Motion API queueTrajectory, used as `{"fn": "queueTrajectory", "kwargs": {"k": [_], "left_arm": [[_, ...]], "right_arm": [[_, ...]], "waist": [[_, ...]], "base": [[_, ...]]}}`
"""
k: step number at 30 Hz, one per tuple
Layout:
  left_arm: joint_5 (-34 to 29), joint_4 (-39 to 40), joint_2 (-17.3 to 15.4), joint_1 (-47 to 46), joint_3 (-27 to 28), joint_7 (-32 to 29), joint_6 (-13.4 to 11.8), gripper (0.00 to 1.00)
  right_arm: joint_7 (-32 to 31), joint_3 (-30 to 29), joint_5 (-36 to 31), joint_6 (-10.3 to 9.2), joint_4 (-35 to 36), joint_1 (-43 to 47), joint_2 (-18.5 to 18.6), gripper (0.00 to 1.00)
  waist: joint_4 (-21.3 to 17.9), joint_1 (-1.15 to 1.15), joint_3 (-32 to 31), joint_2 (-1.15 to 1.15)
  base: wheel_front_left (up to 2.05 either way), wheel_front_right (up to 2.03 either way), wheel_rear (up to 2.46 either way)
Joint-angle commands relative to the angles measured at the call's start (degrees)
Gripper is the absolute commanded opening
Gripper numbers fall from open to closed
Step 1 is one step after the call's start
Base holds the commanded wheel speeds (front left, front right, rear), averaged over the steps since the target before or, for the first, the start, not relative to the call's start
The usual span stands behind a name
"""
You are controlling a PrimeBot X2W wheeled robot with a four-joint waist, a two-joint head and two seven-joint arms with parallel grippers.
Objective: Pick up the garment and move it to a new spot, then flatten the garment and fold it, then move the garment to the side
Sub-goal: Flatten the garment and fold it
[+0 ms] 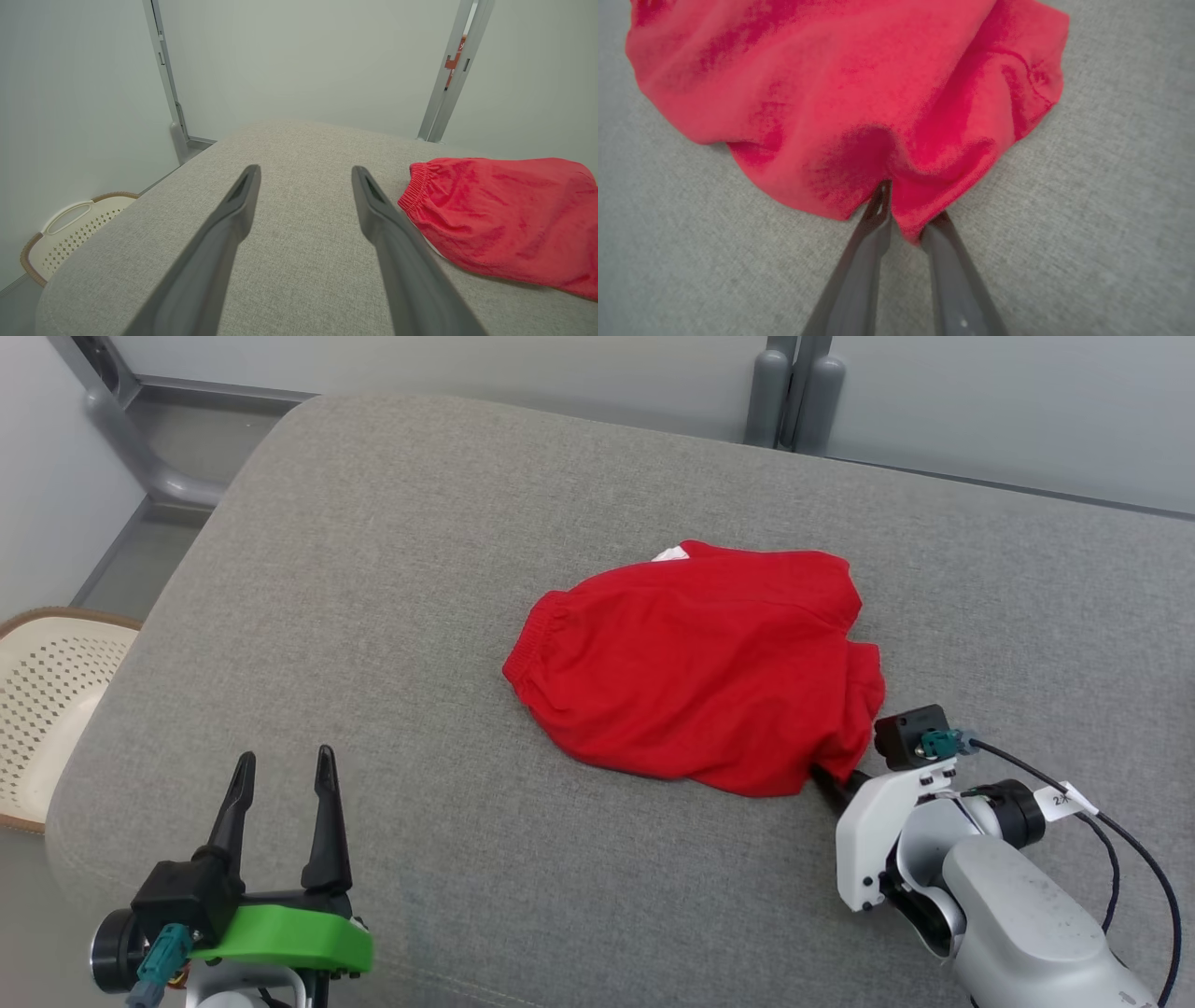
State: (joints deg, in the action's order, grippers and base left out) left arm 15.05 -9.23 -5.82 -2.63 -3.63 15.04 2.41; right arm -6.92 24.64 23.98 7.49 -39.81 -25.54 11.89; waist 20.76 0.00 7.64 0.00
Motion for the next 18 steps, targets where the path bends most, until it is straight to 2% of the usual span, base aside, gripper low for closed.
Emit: {"fn": "queueTrajectory", "kwargs": {"k": [1, 8, 13, 18], "left_arm": [[-0.4, 0.0, 0.2, -0.4, 0.4, 0.2, 0.3, 1.00], [-1.0, -0.3, 0.3, 0.6, 1.2, 0.2, 1.0, 1.00], [-1.2, -0.1, 0.3, 1.4, 1.6, 0.2, 1.1, 1.00], [-1.3, -0.1, 0.2, 1.8, 1.8, 0.2, 1.2, 1.00]], "right_arm": [[0.4, 0.3, -0.3, -0.02, -0.7, 0.1, -0.1, 0.00], [1.5, 1.1, -0.3, -0.03, 2.8, 1.1, 1.4, 0.00], [-1.5, 1.3, 0.5, -0.03, 9.6, 3.0, 5.2, 0.00], [-7.5, -0.1, 2.3, -0.03, 18.3, 5.7, 8.7, 0.00]], "waist": [[-1.0, 0.00, -0.4, 0.00], [-6.1, 0.00, -2.4, 0.00], [-10.7, 0.00, -3.5, 0.00], [-14.5, 0.00, -3.9, 0.00]], "base": [[0.00, 0.00, 0.00], [0.00, 0.00, 0.00], [0.00, 0.00, 0.00], [0.00, 0.00, 0.00]]}}
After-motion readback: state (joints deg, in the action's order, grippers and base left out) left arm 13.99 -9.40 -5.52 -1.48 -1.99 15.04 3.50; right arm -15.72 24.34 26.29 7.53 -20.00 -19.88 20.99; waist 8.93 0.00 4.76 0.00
